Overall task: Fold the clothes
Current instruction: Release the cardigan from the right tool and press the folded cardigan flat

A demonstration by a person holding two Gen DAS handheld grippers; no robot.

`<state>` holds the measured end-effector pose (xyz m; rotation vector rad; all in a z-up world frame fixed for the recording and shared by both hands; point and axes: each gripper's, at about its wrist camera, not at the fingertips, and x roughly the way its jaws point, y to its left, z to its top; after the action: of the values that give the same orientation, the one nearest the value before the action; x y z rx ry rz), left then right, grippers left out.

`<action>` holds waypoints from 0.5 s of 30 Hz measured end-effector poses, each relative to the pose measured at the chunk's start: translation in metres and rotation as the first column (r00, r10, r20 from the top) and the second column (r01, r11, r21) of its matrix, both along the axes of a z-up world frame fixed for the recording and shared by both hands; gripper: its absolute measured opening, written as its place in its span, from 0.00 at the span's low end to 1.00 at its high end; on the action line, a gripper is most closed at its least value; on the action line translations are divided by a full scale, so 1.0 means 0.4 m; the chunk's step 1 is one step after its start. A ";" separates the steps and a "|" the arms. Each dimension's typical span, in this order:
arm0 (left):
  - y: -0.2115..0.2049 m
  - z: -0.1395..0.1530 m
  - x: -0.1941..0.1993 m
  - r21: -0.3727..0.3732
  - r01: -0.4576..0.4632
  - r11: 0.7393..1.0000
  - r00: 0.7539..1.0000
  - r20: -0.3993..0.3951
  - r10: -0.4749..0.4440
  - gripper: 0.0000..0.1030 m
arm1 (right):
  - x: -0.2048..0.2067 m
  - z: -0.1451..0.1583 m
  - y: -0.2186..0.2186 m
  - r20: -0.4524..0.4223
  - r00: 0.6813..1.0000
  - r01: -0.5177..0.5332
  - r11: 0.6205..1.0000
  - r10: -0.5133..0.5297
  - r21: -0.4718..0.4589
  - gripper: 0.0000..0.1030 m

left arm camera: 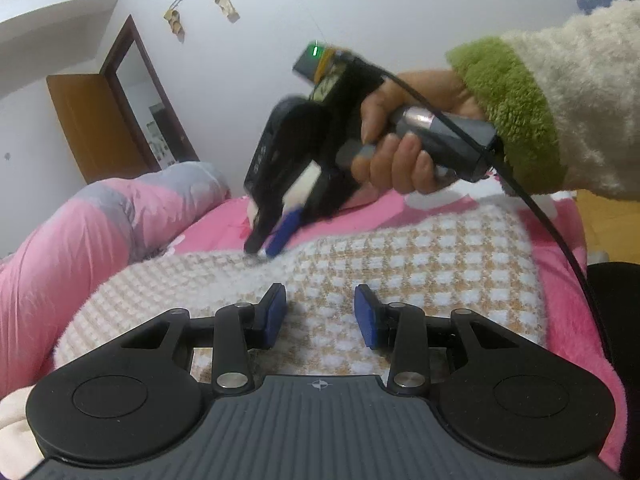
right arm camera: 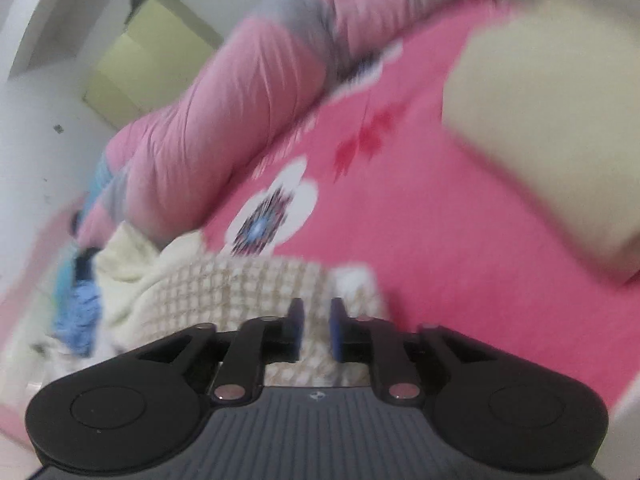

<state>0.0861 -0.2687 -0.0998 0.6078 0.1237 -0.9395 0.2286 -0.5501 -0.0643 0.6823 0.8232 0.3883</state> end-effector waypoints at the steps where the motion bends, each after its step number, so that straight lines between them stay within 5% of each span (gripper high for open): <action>1: 0.000 -0.001 0.000 -0.002 0.000 1.000 1.000 -0.004 0.000 0.36 | 0.005 -0.011 0.005 -0.019 1.000 -0.011 1.000 0.012 0.002 0.26; 10: 0.005 -0.003 0.014 -0.021 0.001 1.000 1.000 -0.020 -0.002 0.36 | -0.032 -0.032 0.013 -0.036 0.997 -0.063 0.995 0.066 0.082 0.26; 12: 0.004 -0.004 0.008 -0.020 -0.004 1.000 1.000 -0.015 0.004 0.36 | -0.054 0.003 0.039 0.025 0.999 -0.042 0.999 0.041 0.015 0.09; 15: 0.004 -0.003 0.001 -0.018 -0.008 1.000 1.000 -0.010 0.008 0.37 | -0.133 0.110 0.119 0.233 0.971 -0.003 0.978 0.053 -0.211 0.08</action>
<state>0.0864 -0.2672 -0.1008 0.5858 0.1260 -0.9346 0.1755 -0.5026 -0.0201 0.4185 0.6356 0.3945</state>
